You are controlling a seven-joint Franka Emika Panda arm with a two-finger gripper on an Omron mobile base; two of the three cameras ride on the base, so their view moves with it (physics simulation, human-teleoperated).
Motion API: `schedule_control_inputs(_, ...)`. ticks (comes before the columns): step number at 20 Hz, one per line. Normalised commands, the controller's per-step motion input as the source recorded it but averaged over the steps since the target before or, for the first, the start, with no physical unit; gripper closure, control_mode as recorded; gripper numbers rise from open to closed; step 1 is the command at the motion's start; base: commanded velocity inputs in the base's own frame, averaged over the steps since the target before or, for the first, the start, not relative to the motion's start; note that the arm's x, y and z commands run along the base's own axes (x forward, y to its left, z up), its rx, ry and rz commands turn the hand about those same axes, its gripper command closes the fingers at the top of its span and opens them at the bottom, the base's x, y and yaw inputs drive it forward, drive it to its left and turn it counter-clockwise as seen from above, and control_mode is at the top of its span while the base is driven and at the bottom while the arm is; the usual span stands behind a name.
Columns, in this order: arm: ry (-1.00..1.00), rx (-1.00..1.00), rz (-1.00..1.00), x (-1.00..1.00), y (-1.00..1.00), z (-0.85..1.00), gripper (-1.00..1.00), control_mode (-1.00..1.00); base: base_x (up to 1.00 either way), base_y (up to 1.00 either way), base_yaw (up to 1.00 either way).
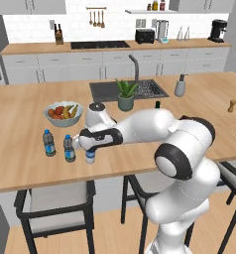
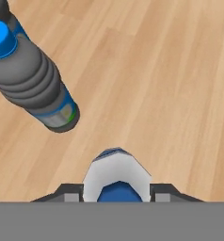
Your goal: Move the plastic bottles in the middle to the plastics group, and the glass bottles in the middle to the glass group.
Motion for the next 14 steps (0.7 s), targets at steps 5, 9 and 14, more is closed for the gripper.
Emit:
schedule_control_inputs(5, -0.01, 0.00, 0.00, 0.08, 0.01, 0.00, 1.00, -1.00, 0.00, 0.00, 0.00)
schedule_control_inputs(9, 0.00, 0.00, 0.00, 0.08, 0.00, 0.00, 1.00, -1.00, 0.00, 0.00, 0.00)
schedule_control_inputs(14, 0.00, 0.00, 0.00, 0.00, 0.00, 0.00, -1.00, -1.00, 0.00, 0.00, 0.00)
